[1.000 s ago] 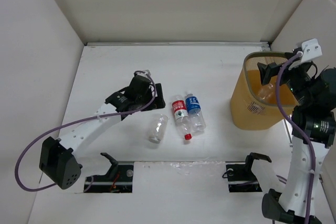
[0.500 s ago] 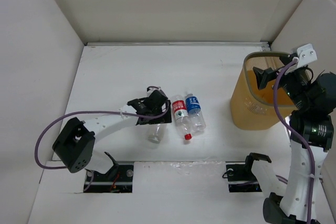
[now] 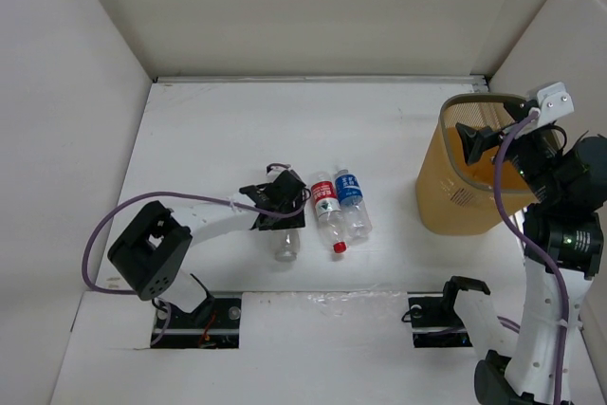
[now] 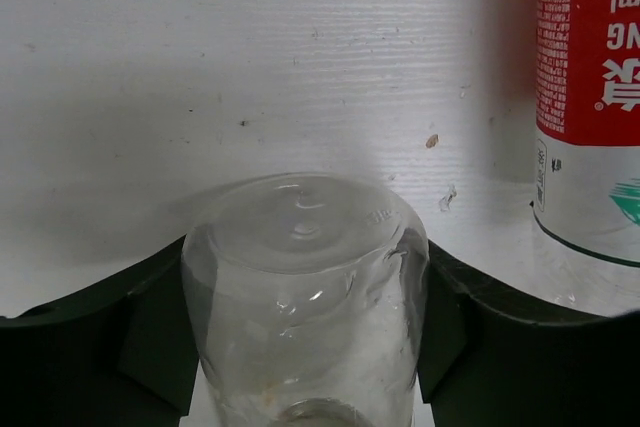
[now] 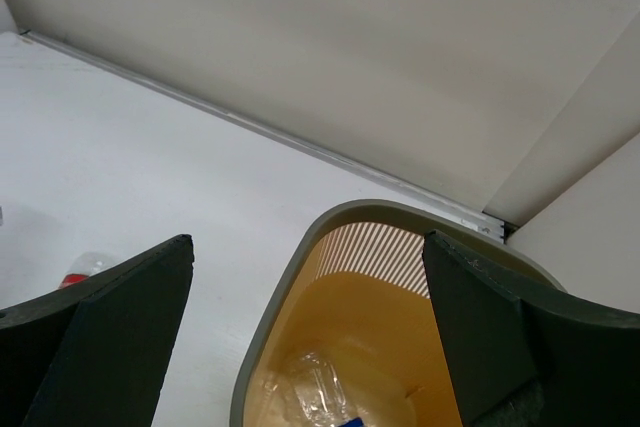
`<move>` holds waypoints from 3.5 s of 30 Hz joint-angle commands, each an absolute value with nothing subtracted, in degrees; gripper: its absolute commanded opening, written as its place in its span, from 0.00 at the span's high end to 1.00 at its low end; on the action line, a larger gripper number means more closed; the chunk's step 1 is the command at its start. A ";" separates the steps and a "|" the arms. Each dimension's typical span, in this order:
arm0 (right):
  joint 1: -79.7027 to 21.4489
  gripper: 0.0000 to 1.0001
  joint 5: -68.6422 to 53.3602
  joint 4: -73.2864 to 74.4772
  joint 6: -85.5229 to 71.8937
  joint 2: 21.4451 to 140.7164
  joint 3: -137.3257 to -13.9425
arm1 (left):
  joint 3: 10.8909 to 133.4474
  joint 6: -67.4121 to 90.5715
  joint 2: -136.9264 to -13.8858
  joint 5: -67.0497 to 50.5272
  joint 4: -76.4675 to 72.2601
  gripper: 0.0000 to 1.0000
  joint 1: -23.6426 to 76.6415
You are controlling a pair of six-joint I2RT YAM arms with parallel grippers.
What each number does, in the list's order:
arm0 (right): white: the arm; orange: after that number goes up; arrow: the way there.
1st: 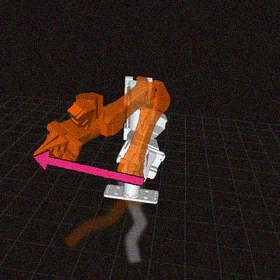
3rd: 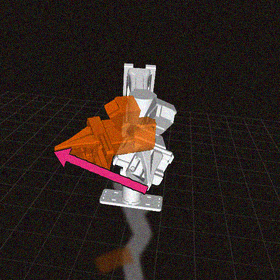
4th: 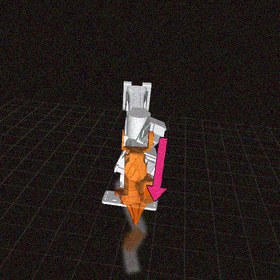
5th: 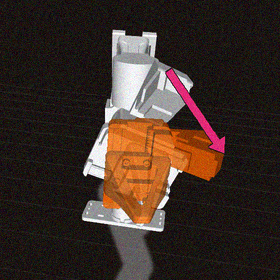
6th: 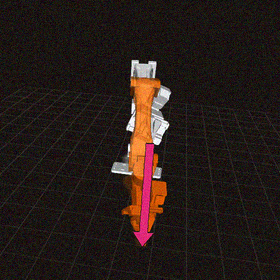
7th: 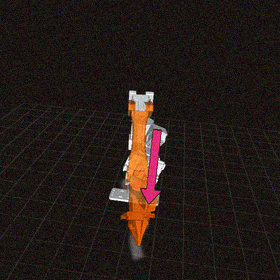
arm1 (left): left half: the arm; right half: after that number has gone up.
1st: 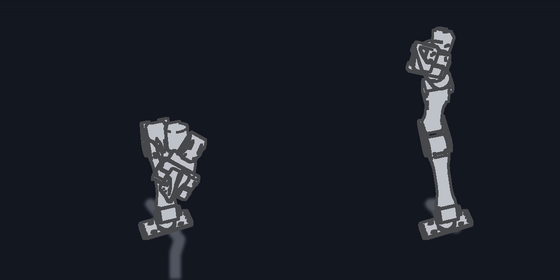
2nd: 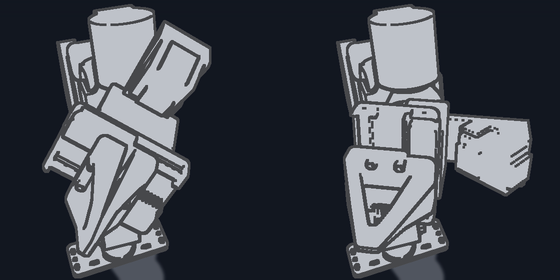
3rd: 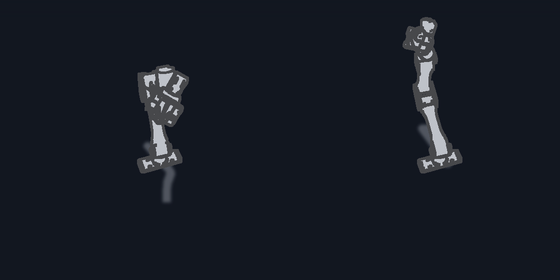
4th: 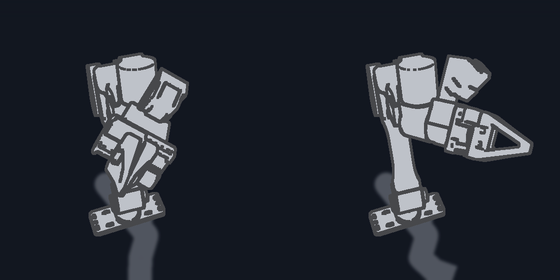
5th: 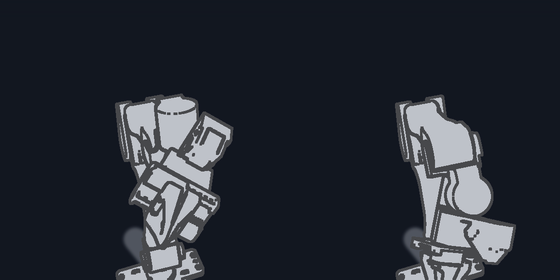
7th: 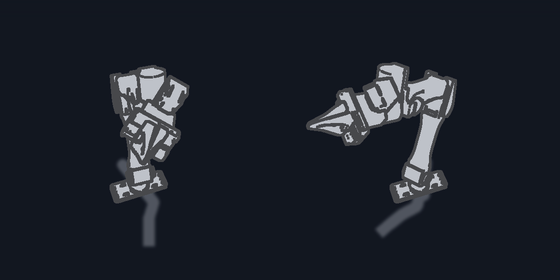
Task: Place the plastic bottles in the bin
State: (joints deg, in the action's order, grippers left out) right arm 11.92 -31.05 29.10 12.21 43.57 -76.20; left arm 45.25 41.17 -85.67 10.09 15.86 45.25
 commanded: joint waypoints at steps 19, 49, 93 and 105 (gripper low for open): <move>-21.08 0.00 -31.82 17.43 15.32 56.68 -78.85 | 78.29 30.24 -67.84 28.81 25.49 1.00 43.25; -43.24 0.00 -32.44 -25.14 -1.23 78.84 -74.97 | 66.72 22.15 -58.36 8.26 -16.34 1.00 42.45; -42.63 1.00 -33.66 -26.82 -7.04 89.56 -76.20 | 66.35 22.76 -53.44 -2.37 -19.61 0.00 42.45; -37.27 1.00 -33.93 -24.43 -5.53 85.69 -74.97 | 72.33 25.93 -54.67 -2.29 -16.00 0.00 42.45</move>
